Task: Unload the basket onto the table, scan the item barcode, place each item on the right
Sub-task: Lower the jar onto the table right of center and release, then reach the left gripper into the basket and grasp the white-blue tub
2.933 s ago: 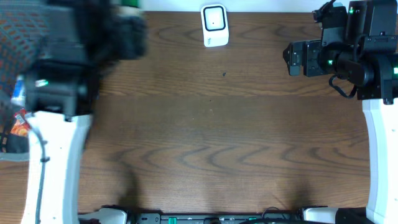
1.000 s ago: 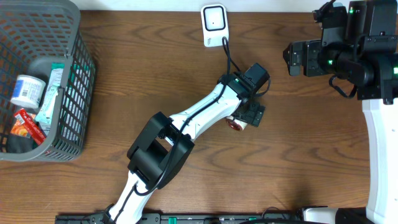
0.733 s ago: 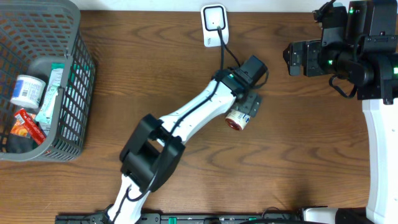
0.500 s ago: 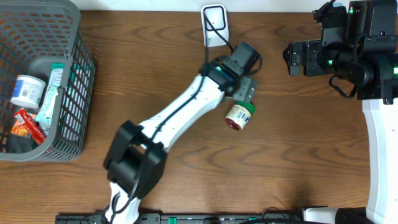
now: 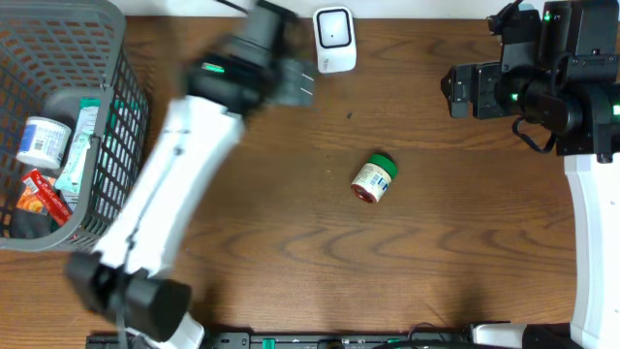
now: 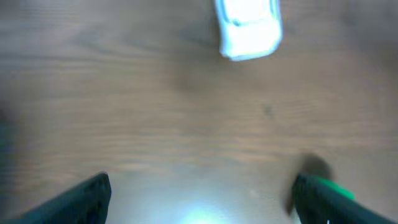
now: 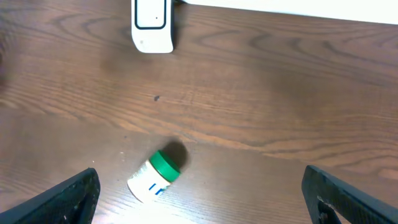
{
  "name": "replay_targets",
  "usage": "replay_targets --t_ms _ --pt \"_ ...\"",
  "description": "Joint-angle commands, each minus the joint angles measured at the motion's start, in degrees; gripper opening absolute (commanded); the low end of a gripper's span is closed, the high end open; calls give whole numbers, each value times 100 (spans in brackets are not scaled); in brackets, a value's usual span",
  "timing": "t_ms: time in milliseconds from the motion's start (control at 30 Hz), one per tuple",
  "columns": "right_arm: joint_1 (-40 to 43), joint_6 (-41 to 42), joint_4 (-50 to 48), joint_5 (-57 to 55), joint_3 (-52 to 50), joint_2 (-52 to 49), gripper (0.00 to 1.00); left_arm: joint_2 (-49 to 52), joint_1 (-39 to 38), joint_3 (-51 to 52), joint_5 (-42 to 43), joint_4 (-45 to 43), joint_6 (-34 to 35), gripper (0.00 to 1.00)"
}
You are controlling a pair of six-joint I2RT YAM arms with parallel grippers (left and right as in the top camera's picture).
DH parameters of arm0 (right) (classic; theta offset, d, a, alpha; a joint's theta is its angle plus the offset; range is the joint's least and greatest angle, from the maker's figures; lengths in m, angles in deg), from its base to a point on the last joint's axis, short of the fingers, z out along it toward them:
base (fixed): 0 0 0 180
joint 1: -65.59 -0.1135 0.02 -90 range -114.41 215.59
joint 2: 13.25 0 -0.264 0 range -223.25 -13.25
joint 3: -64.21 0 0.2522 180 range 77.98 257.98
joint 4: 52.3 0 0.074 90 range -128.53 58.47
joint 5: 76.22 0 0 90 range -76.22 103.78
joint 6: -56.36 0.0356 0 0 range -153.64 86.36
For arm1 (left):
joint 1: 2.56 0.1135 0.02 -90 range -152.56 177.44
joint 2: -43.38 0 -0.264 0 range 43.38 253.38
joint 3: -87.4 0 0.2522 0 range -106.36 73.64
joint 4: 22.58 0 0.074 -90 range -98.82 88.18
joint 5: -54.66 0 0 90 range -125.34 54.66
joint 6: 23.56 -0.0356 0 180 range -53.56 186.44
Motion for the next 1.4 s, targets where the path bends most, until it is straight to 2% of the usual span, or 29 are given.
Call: replay_targets --t_ms 0,100,300,500,933,1067,1367 --pt "-44 -68 0 4 81 -2 99 -577 1241 -962 -127 428 -109 92" --pt "-44 -68 0 7 81 -2 99 -789 2367 -1349 -127 481 -114 93" --pt "-44 -68 0 7 81 -2 99 -901 4273 -1368 -122 361 -210 95" --pt "-44 -68 0 7 81 -2 99 -457 5296 -1311 -122 385 -813 96" --pt "-44 -68 0 7 81 -2 99 1460 5556 -1305 -125 706 -2684 97" --pt "-44 -68 0 7 81 -2 99 1937 5556 -1305 -125 616 -2959 97" --pt "-44 -68 0 7 81 -2 99 2938 5582 -1305 -125 387 -3110 97"
